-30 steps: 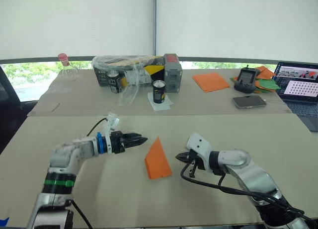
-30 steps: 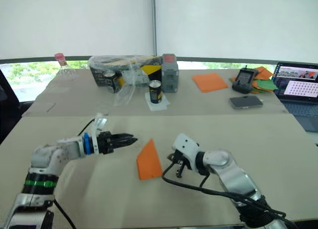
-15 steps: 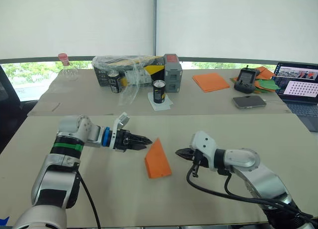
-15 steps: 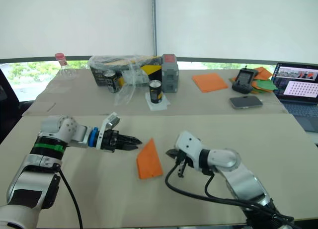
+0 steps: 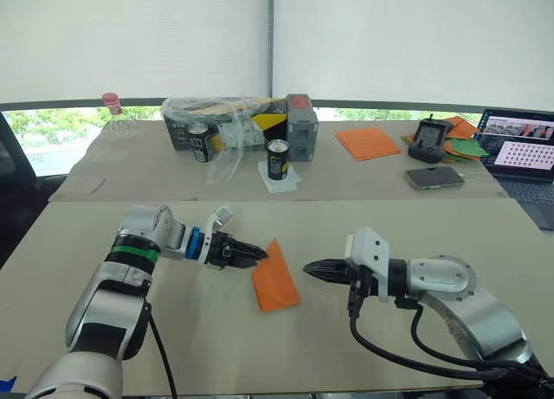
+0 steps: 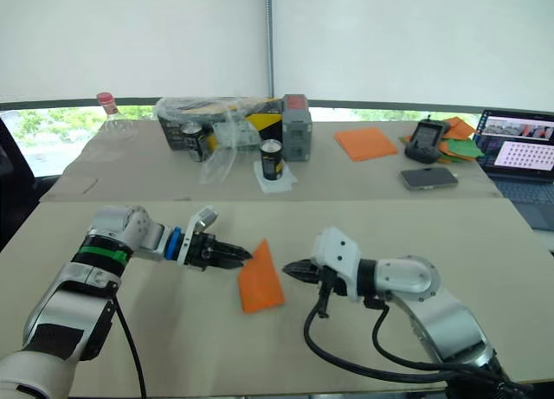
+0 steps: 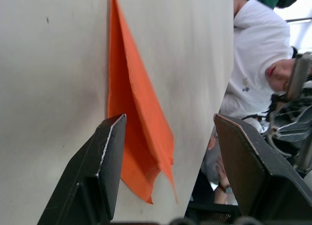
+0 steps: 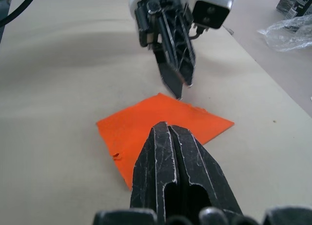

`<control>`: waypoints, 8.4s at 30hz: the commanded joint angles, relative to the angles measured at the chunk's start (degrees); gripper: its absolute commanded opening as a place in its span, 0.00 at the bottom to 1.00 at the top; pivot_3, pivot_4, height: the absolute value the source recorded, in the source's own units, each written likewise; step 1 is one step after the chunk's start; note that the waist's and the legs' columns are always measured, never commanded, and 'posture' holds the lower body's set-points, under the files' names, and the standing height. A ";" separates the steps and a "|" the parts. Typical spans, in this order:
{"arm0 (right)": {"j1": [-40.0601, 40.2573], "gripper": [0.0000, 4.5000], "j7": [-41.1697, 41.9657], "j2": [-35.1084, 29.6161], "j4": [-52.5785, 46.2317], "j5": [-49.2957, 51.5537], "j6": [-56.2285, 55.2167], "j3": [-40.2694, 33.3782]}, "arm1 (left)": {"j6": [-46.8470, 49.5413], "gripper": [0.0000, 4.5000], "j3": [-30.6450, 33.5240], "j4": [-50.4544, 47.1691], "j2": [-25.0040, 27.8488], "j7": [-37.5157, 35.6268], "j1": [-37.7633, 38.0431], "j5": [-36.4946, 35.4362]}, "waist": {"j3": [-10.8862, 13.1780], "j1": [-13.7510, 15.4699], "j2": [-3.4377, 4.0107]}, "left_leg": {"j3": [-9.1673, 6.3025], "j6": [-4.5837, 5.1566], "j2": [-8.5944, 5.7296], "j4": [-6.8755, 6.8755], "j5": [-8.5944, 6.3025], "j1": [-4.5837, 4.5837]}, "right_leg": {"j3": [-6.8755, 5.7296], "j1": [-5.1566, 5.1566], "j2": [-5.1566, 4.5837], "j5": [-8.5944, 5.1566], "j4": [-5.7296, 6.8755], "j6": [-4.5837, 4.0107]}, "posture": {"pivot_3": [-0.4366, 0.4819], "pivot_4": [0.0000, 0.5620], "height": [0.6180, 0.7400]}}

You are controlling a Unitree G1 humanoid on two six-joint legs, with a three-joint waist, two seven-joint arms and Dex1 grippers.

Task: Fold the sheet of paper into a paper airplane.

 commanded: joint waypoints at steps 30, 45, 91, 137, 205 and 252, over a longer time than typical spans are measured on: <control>-1.46 0.00 -5.80 -1.74 -0.03 -2.26 -1.67 -0.49 | 9.51 0.00 7.61 -1.04 -6.87 5.65 1.74 3.35 | 0.00 -0.07 0.00 | 0.01 0.04 -0.03 0.08 -0.02 -0.03 | 0.01 0.00 -0.03 0.00 0.08 0.00 | 0.48 0.27 1.00; -4.92 0.00 -4.06 0.04 3.43 -2.67 -2.52 1.82 | 9.78 0.00 50.22 -22.07 -27.99 74.95 20.81 -31.69 | -0.14 0.86 -0.07 | 0.00 0.02 -0.02 0.11 -0.03 0.05 | 0.21 -0.02 -0.35 0.05 0.11 0.08 | 0.48 0.27 1.00; 1.51 0.88 -20.19 8.69 -3.79 -7.07 14.64 14.28 | -37.13 1.00 -3.70 -60.19 34.74 12.11 41.15 -7.08 | -0.15 0.33 0.01 | 0.44 -0.36 0.07 -0.97 0.24 0.42 | 0.12 -0.01 0.02 -0.06 -0.26 -0.33 | 0.48 0.27 1.00; -4.29 0.00 -1.74 0.16 25.62 -26.47 -49.25 18.66 | -48.13 0.00 -2.45 -47.97 10.19 -0.68 35.50 9.67 | -0.07 0.14 -0.13 | 0.13 0.08 0.13 -0.03 0.02 0.15 | 0.06 0.06 0.04 -0.09 0.08 -0.21 | 0.48 0.27 1.00; -10.11 0.00 13.24 2.34 21.39 -4.29 -0.96 12.78 | -81.85 0.00 -7.91 -27.19 6.79 -2.18 39.36 30.64 | -0.28 0.12 0.20 | 0.08 0.60 0.21 -0.23 -0.31 1.89 | 0.00 1.90 0.07 -0.18 -0.26 -0.12 | 0.48 0.27 1.00; -14.75 0.00 11.15 6.31 34.56 -7.73 7.99 16.43 | -58.46 0.00 -1.52 -44.17 3.07 -3.58 38.99 15.43 | -0.24 -0.15 0.22 | 0.05 0.59 0.20 -0.53 -0.32 1.76 | 0.01 1.69 0.02 -0.18 -0.42 -0.11 | 0.48 0.27 1.00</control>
